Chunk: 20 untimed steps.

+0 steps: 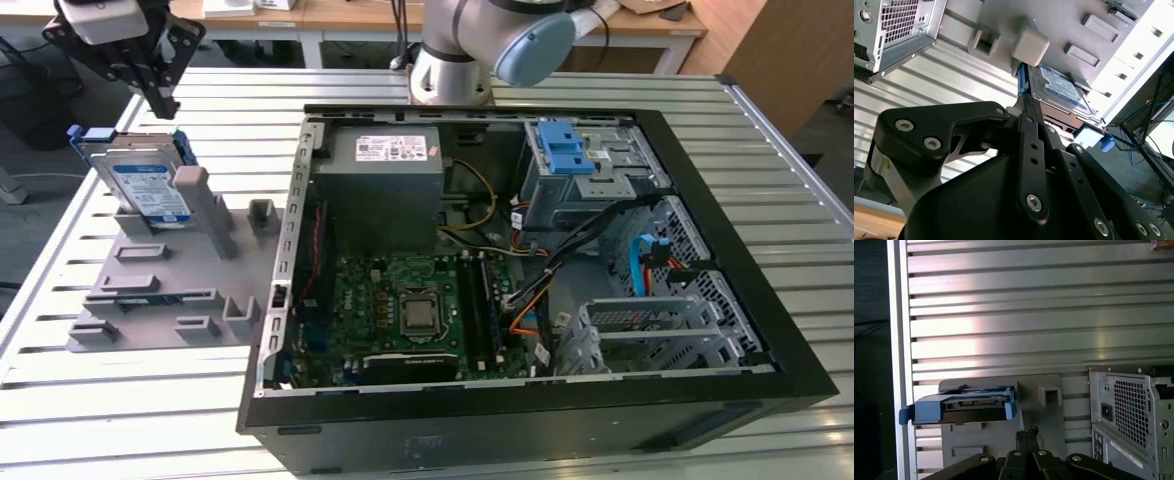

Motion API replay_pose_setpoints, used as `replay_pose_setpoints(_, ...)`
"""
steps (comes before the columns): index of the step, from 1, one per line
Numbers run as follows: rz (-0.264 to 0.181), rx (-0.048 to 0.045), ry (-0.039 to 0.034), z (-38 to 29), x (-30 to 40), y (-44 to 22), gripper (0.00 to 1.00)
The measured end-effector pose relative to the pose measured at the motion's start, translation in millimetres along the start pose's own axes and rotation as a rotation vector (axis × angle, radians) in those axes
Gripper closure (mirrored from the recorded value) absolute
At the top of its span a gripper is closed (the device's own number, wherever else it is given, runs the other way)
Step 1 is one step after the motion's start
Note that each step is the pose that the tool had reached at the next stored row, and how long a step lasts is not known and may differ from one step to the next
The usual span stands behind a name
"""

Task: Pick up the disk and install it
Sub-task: 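Reach for the disk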

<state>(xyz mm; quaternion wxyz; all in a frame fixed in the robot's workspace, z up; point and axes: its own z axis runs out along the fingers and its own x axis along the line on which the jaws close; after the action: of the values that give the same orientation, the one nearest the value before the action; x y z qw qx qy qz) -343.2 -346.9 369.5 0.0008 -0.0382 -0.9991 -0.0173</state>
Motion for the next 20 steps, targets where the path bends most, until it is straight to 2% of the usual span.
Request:
replay_pose_setpoints(15,0.0,0.0,-0.0001,3.1,25.6,3.4,0.89)
replay_pose_setpoints(20,0.0,0.0,0.0,3.2,26.2,3.5,0.89)
